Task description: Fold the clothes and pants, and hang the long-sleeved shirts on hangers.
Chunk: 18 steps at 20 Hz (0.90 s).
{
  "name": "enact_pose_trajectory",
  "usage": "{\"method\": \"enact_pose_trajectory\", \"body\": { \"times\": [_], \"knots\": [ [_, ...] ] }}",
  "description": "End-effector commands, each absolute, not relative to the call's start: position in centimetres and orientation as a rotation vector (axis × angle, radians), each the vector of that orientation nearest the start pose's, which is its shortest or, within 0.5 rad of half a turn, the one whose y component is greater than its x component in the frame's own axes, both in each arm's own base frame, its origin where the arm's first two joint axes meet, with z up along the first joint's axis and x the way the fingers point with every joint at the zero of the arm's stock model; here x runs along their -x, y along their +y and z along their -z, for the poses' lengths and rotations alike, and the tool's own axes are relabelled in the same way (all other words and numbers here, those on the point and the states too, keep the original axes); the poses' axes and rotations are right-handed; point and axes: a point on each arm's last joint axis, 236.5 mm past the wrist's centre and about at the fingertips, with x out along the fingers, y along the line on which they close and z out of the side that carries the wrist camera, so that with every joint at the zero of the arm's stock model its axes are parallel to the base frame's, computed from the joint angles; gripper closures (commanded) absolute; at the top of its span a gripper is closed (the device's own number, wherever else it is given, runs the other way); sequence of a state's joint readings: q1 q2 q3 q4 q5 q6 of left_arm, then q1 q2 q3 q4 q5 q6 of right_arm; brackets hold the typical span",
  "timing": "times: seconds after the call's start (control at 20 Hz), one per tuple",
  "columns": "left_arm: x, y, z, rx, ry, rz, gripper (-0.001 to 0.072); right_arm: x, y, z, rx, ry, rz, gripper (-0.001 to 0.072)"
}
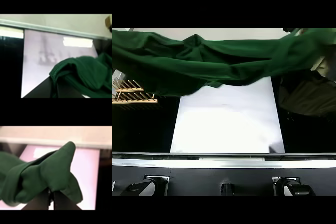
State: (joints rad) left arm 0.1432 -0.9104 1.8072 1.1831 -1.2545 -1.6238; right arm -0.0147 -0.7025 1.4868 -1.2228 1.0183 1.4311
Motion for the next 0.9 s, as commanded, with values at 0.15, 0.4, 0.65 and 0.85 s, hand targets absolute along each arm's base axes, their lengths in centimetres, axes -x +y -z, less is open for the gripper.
{"method": "enact_pose_trajectory", "body": {
  "times": [0.15,0.4,0.65,0.85],
  "knots": [
    [-25.2,-4.1,-40.8,0.294,0.445,0.142,0.0692,-22.7,2.6,-44.3,-0.165,0.053,-0.105,0.0683],
    [-28.7,-4.0,-32.9,0.334,0.676,0.133,0.0692,-28.6,4.1,-32.9,-0.329,0.542,-0.1,0.0682],
    [-36.0,-6.4,-16.1,0.393,0.949,0.146,0.069,-38.6,8.3,-18.2,-0.459,0.976,-0.205,0.0682],
    [-40.7,-7.5,-2.7,0.416,1.103,0.096,0.069,-48.0,8.8,-6.1,-0.573,1.069,-0.162,0.0682]
  ]
}}
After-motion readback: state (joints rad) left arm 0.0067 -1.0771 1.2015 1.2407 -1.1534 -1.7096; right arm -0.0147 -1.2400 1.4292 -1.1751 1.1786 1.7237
